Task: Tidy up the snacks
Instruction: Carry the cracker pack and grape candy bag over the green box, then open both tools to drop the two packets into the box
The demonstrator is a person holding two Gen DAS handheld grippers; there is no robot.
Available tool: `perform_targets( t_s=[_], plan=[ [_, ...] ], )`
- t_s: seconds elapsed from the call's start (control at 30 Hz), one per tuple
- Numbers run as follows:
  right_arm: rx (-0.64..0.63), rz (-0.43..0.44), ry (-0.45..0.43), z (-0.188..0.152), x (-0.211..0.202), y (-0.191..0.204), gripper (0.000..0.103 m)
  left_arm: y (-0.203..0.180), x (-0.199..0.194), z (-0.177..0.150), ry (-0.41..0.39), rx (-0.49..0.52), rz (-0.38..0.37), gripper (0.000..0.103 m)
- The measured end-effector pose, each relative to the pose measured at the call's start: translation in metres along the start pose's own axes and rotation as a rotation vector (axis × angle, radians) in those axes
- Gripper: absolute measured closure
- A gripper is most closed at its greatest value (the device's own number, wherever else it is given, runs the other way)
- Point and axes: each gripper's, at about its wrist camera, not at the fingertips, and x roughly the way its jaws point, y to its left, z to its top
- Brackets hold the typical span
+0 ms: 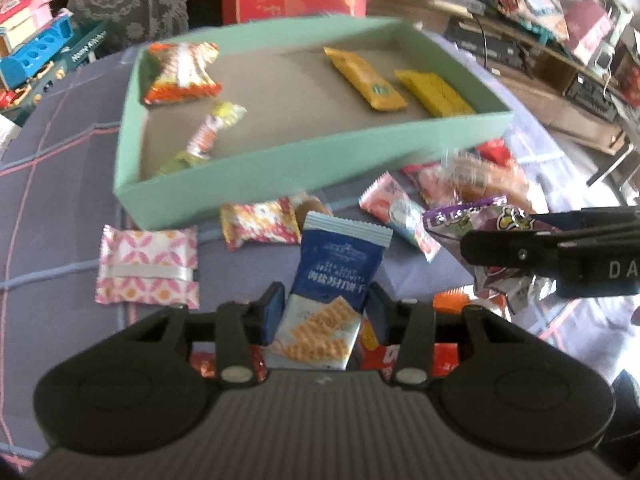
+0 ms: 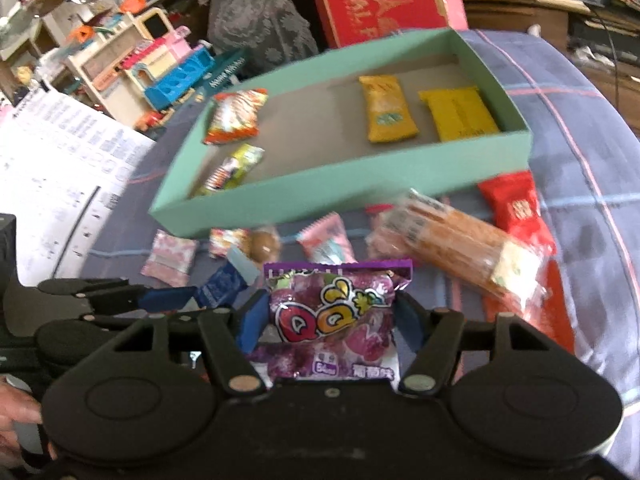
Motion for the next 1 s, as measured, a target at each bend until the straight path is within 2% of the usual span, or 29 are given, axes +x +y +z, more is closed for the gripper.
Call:
perform_targets(
  t_s=[0.2, 0.4, 0.7, 0.83, 1.0],
  plan=[
    [-0.042, 0.037, -0.045, 0.029, -0.006, 0.019, 0.037, 0.019, -0.021, 0.026, -0.059, -0.058, 0.020, 0.060],
    [-0.076, 0.035, -0.092, 0.076, 0.006, 0.031, 0.037, 0.048, -0.024, 0.070, -0.119, -0.104, 0.079, 0.060],
    [-0.084, 0.013, -0.108, 0.148, 0.054, 0.042, 0.037, 0.083, 0.004, 0.133, -0.139, -0.125, 0.153, 0.060],
    [-0.077, 0.009, -0.104, 0.170, 0.081, 0.044, 0.037, 0.095, 0.024, 0.148, -0.117, -0.132, 0.172, 0.060],
    [-0.069, -0.003, -0.092, 0.188, 0.115, 0.047, 0.037, 0.104, 0.043, 0.151, -0.096, -0.143, 0.181, 0.059]
  ],
)
